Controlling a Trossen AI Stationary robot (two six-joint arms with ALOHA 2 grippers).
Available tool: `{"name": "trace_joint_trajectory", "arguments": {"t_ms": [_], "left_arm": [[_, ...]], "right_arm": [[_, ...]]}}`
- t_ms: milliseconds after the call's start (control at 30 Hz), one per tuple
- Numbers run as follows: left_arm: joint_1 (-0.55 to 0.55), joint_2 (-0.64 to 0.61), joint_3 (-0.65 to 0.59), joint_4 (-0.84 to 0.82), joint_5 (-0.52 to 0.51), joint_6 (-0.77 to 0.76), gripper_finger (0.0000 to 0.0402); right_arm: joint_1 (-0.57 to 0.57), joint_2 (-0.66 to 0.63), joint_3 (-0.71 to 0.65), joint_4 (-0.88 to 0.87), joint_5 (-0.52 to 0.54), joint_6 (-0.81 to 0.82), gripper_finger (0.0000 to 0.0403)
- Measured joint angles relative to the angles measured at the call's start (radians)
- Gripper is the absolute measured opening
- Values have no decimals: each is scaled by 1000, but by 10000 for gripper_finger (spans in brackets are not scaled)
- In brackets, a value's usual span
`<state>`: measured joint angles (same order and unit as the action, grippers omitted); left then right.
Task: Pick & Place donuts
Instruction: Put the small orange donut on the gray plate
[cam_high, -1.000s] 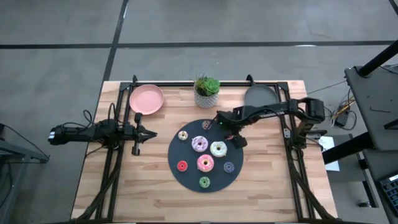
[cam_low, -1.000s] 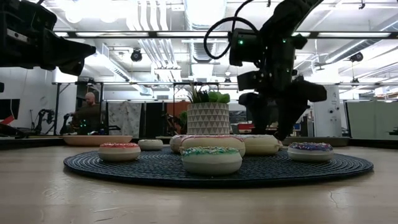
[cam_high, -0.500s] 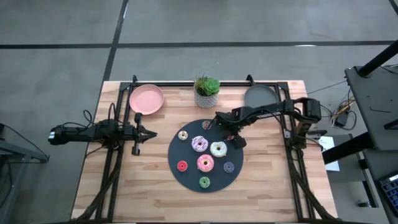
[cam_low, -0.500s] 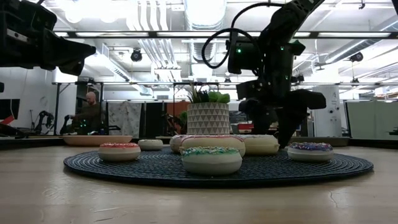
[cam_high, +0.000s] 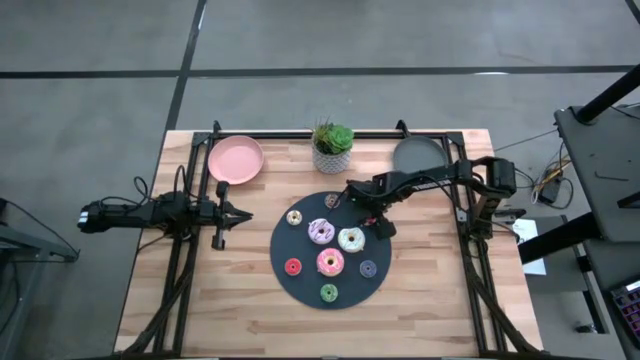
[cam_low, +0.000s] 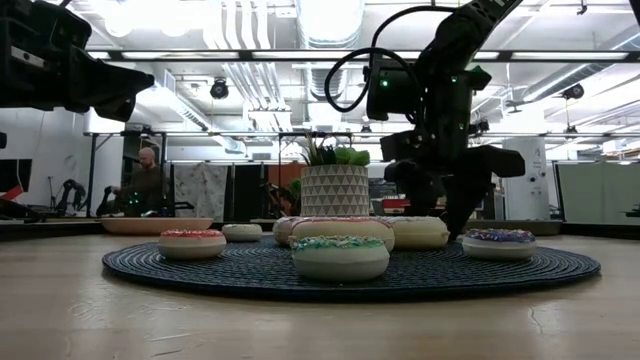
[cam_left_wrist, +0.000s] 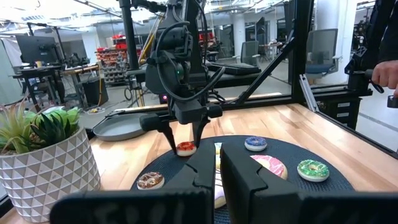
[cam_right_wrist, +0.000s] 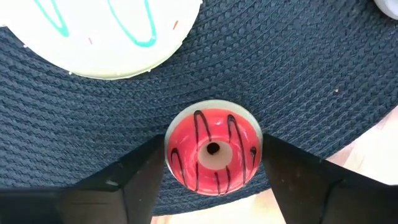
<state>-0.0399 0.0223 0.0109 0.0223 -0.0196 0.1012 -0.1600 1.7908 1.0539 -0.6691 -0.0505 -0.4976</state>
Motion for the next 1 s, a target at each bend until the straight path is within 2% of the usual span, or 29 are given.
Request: {"name": "trace_joint_trajectory", "arguments": {"t_ms": [233, 500, 733, 1000], "left_arm": [[1, 0, 0, 0, 0, 0, 0], [0, 0, 0, 0, 0, 0, 0], [0, 0, 0, 0, 0, 0, 0], [0, 0, 0, 0, 0, 0, 0]], "right_arm": [[0, 0, -1, 1, 0, 0, 218], [0, -18, -1, 3, 0, 0, 210], [-15, -122, -2, -8, -1, 22, 210], [-102, -254, -2, -59, -1, 115, 210]]}}
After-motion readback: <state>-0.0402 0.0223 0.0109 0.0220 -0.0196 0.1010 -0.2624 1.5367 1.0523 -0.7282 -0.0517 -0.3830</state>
